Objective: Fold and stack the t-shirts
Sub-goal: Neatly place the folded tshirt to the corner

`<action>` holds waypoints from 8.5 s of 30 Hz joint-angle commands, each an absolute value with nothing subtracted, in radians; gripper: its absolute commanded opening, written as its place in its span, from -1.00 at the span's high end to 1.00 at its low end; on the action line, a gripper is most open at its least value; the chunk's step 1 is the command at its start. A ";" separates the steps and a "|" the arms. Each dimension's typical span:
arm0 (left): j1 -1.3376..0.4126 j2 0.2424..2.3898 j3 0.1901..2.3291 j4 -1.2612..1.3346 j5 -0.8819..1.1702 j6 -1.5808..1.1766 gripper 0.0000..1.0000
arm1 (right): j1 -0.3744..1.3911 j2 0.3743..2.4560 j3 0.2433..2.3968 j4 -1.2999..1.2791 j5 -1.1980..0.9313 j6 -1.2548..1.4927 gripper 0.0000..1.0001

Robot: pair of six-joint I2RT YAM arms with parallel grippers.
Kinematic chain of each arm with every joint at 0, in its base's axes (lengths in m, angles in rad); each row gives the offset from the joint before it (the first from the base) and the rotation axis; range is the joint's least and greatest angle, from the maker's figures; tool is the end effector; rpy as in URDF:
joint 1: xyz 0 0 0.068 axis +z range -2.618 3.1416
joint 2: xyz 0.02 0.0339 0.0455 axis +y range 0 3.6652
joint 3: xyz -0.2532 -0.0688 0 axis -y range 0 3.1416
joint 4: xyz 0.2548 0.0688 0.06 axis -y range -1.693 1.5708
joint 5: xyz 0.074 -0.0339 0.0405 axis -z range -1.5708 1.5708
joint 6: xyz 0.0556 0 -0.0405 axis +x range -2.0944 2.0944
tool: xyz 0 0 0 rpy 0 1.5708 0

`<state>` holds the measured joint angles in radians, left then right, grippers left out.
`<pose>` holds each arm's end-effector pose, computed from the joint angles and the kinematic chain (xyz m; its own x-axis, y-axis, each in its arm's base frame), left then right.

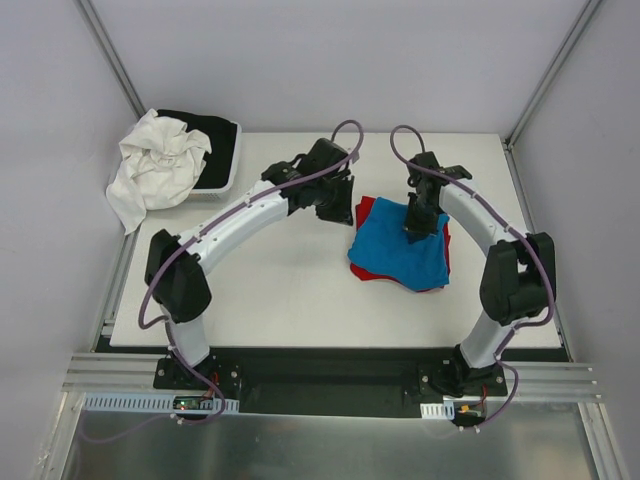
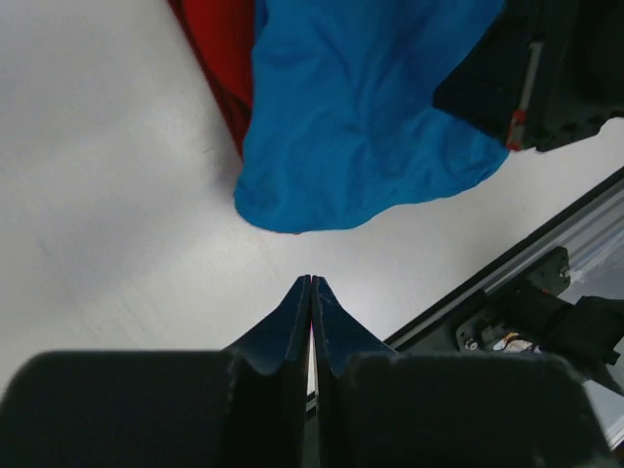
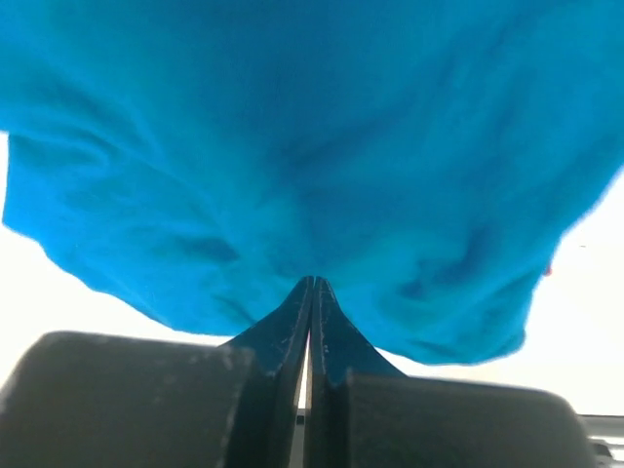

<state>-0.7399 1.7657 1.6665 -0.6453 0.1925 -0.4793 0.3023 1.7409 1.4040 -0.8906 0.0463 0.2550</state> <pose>0.3053 -0.2931 0.3093 -0.7971 0.1148 -0.5928 0.4486 0.7697 -0.4542 0.3509 0.1067 0.2135 -0.9411 -0.0296 -0.3367 -0.0466 0.9980 0.0427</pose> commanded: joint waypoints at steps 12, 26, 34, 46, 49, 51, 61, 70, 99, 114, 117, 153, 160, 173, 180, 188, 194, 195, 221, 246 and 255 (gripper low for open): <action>-0.844 2.246 2.083 -0.598 0.112 -0.638 1.00 | 0.370 1.491 1.290 -0.884 0.334 0.281 0.99; -0.841 2.329 1.873 -0.535 0.127 -0.667 1.00 | 0.333 1.718 1.068 -0.609 0.017 0.328 0.99; -0.856 2.309 1.836 -0.529 0.175 -0.666 1.00 | 0.301 1.740 1.066 -0.568 -0.063 0.400 0.98; -0.937 2.390 1.960 -0.538 0.319 -0.644 1.00 | 0.158 1.577 1.049 -0.753 0.061 0.426 0.99; -0.946 2.404 1.988 -0.538 0.385 -0.634 1.00 | 0.134 1.525 1.037 -0.790 0.101 0.440 0.98; -0.960 2.407 1.999 -0.537 0.402 -0.624 1.00 | 0.126 1.494 1.020 -0.802 0.121 0.448 0.99; -0.969 2.361 1.994 -0.538 0.379 -0.610 0.89 | 0.110 1.372 0.931 -0.789 0.101 0.427 0.98; -0.968 1.964 1.781 -0.541 -0.063 -0.666 0.61 | 0.117 1.224 1.071 -0.839 0.009 0.361 0.99; -0.864 1.463 1.430 -0.788 -0.115 -0.644 0.53 | 0.146 1.928 1.267 -0.709 -0.358 0.215 0.98; -0.816 1.509 1.485 -0.818 -0.077 -0.583 0.53 | 0.107 1.941 1.358 -0.746 -0.282 0.155 0.98; -0.808 1.514 1.496 -0.822 -0.074 -0.574 0.53 | 0.114 1.947 1.385 -0.747 -0.253 0.114 0.98; -0.804 1.463 1.404 -0.839 -0.069 -0.673 0.52 | 0.367 2.043 1.486 -0.724 0.172 0.051 0.98; -0.805 1.451 1.384 -0.839 -0.067 -0.696 0.52 | 0.348 2.037 1.494 -0.710 0.206 0.046 0.98; -0.805 1.482 1.427 -0.861 -0.087 -0.649 0.51 | 0.278 2.103 1.609 -0.761 0.207 0.072 0.98; -0.790 1.516 1.460 -0.868 -0.077 -0.611 0.50 | 0.192 2.045 1.533 -0.762 0.202 0.081 0.98; -0.769 1.562 1.499 -0.867 -0.049 -0.577 0.50 | 0.140 1.959 1.398 -0.747 0.201 0.097 0.98; -0.767 1.575 1.503 -0.864 -0.038 -0.569 0.50 | 0.100 1.873 1.306 -0.753 0.181 0.112 0.98; -0.767 1.577 1.505 -0.865 -0.038 -0.569 0.50 | 0.097 1.855 1.284 -0.756 0.181 0.120 0.98; -0.749 1.580 1.499 -0.864 -0.006 -0.520 0.49 | -0.106 1.683 1.121 -0.788 0.236 0.146 0.98; -0.741 1.568 1.476 -0.857 -0.003 -0.532 0.49 | -0.212 1.901 1.365 -0.825 0.186 0.106 0.98; -0.742 1.585 1.488 -0.848 0.032 -0.543 0.49 | -0.198 1.584 1.331 -0.905 0.130 0.135 0.71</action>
